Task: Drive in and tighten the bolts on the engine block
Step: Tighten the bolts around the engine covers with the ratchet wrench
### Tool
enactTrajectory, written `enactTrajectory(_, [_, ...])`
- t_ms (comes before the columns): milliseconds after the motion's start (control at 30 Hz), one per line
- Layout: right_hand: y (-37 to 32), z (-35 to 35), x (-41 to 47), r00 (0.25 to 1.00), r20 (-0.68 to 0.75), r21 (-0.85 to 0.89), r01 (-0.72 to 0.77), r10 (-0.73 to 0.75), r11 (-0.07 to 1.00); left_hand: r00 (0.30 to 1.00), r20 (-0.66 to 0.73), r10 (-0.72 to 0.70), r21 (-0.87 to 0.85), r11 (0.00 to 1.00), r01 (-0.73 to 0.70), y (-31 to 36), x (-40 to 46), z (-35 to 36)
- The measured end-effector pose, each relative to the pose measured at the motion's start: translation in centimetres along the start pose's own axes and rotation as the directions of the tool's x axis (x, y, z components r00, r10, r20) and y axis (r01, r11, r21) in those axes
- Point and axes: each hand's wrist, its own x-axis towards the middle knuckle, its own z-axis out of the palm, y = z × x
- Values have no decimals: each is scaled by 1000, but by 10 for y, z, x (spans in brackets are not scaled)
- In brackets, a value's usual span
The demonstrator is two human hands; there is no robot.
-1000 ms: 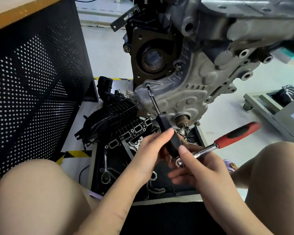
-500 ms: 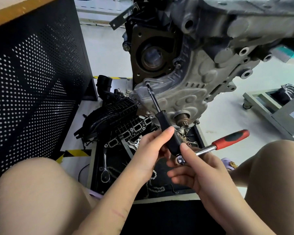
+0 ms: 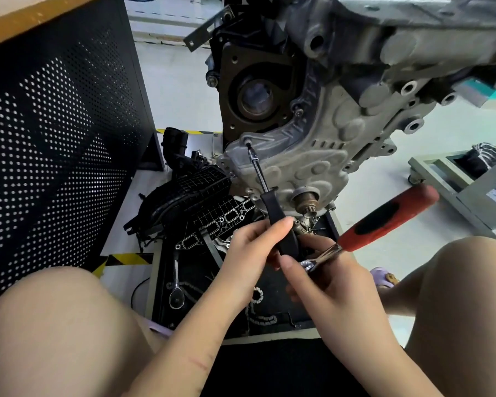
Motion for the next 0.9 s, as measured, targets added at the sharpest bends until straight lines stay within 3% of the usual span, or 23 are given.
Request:
enactTrajectory(67, [-5, 0, 0, 995, 20, 205, -97, 95, 974, 999, 34, -19, -5, 1000, 19, 1, 1, -2])
enactTrajectory(167, [-12, -5, 4, 940, 203, 597, -341, 274, 726, 993, 110, -49, -59, 997, 56, 2, 1, -2])
enactTrajectory(267, [-14, -12, 6, 865, 355, 711, -496, 353, 498, 991, 124, -54, -111, 991, 68, 2, 2, -2])
enactTrajectory(367, [-13, -15, 8, 831, 433, 711, -553, 349, 435, 994, 109, -28, -98, 994, 38, 1, 3, -2])
enactTrajectory(467, [-12, -16, 8, 837, 430, 693, -547, 339, 471, 995, 97, -9, -72, 997, 16, 2, 2, -1])
enactTrajectory(567, [-13, -15, 6, 877, 354, 662, -481, 325, 575, 998, 61, 11, -46, 999, -8, 2, 2, 1])
enactTrajectory(767, [-11, -10, 4, 983, 124, 421, -176, 136, 890, 999, -12, 34, -10, 999, -34, 0, 2, 3])
enactTrajectory(900, [-11, -7, 2, 995, 91, 271, -68, 45, 960, 998, -51, 38, 19, 999, -37, -2, 2, 2])
